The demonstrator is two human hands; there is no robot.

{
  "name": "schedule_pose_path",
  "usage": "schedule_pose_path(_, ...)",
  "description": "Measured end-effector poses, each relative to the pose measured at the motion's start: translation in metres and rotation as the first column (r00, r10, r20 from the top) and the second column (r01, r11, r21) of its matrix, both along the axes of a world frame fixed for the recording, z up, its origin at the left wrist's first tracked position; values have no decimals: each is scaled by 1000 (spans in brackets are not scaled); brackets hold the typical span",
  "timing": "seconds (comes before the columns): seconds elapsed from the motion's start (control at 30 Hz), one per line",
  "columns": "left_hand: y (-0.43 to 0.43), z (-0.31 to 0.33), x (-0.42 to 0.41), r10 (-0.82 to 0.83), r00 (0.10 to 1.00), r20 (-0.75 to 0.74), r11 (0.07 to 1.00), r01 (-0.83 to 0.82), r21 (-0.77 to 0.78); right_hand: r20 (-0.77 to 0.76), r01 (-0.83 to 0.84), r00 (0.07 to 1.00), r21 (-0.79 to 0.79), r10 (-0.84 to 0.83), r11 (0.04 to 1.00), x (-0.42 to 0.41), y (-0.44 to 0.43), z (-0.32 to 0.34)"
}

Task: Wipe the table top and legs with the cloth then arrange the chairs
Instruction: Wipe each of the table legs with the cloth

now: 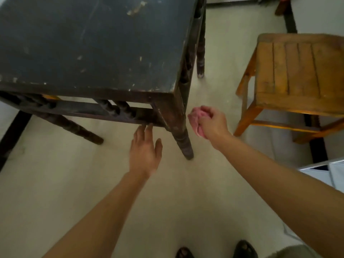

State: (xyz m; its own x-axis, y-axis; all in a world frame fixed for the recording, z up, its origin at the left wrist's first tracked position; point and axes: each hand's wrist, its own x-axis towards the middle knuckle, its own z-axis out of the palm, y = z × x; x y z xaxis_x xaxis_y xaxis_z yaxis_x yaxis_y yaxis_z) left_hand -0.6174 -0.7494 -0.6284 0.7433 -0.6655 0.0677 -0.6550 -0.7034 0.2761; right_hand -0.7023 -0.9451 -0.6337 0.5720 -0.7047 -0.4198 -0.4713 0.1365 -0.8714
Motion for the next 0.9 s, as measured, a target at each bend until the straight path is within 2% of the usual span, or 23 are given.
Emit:
schedule_pose_path(0.03, -6, -11, 4, 6, 998, 57, 1000, -4, -25, 14, 13, 1000, -146, -11, 989, 13, -1, -13)
schedule_pose_path(0.13, -11, -40, 8, 52, 973, 227, 992, -24, -125, 201, 66, 979, -219, -21, 974, 17, 20, -69)
schedule_pose_path(0.17, -10, -48, 10, 51, 956, 287, 989, -9, -145, 184, 10, 982, -308, 49, 951, 3, 36, -89)
schedule_pose_path(0.2, -8, -56, 13, 35, 936, 349, 988, 21, -154, 154, -96, 971, -450, 183, 888, -16, 54, -114)
schedule_pose_path(0.23, -6, -62, 17, 15, 916, 402, 984, 57, -166, 88, -249, 921, -615, 378, 748, -38, 69, -136)
schedule_pose_path(0.27, -4, -69, 21, 0, 899, 439, 978, 91, -186, -17, -360, 867, -711, 498, 604, -55, 73, -158)
schedule_pose_path(0.3, -4, -74, 24, -3, 886, 465, 970, 116, -214, -150, -428, 837, -778, 526, 459, -59, 59, -174)
schedule_pose_path(0.33, -5, -80, 27, 2, 875, 483, 960, 134, -246, -277, -501, 818, -774, 504, 387, -60, 37, -182)
schedule_pose_path(0.37, -7, -85, 29, 12, 868, 497, 947, 150, -285, -297, -475, 857, -774, 421, 419, -56, 12, -184)
schedule_pose_path(0.4, -10, -90, 32, 25, 859, 512, 928, 170, -331, -208, -355, 923, -781, 323, 513, -43, -8, -179)
schedule_pose_path(0.43, -15, -94, 35, 43, 846, 531, 904, 194, -381, -57, -173, 977, -777, 207, 605, -25, -23, -172)
schedule_pose_path(0.47, -20, -96, 40, 65, 835, 547, 876, 215, -433, 91, -16, 987, -752, 129, 659, -5, -31, -157)
schedule_pose_path(0.5, -26, -98, 43, 92, 830, 551, 846, 226, -482, 248, 103, 965, -670, 91, 735, 13, -32, -144)
schedule_pose_path(0.53, -32, -98, 45, 119, 834, 539, 820, 223, -527, 364, 182, 928, -622, 75, 761, 27, -27, -141)
schedule_pose_path(0.6, -42, -97, 44, 142, 852, 505, 786, 213, -580, 435, 168, 893, -561, 116, 810, 32, 6, -145)
schedule_pose_path(0.67, -47, -96, 40, 118, 863, 490, 782, 223, -582, 463, 32, 860, -472, 217, 881, 6, 49, -186)
schedule_pose_path(0.73, -44, -94, 36, 109, 868, 485, 791, 219, -571, 303, -264, 890, -264, 340, 928, -35, 69, -232)
schedule_pose_path(0.77, -43, -93, 36, 112, 867, 485, 792, 217, -570, 261, -303, 900, -205, 350, 931, -54, 71, -242)
schedule_pose_path(0.8, -42, -92, 36, 111, 866, 488, 790, 221, -572, 175, -277, 935, -174, 307, 945, -64, 62, -243)
schedule_pose_path(0.83, -41, -94, 37, 108, 864, 491, 786, 229, -575, 100, -249, 956, -216, 275, 944, -65, 50, -234)
schedule_pose_path(0.87, -42, -95, 38, 112, 860, 498, 777, 236, -583, 2, -229, 970, -330, 243, 916, -55, 33, -220)
schedule_pose_path(0.9, -43, -97, 39, 125, 854, 506, 765, 242, -597, 67, -89, 990, -371, 123, 924, -39, 19, -200)
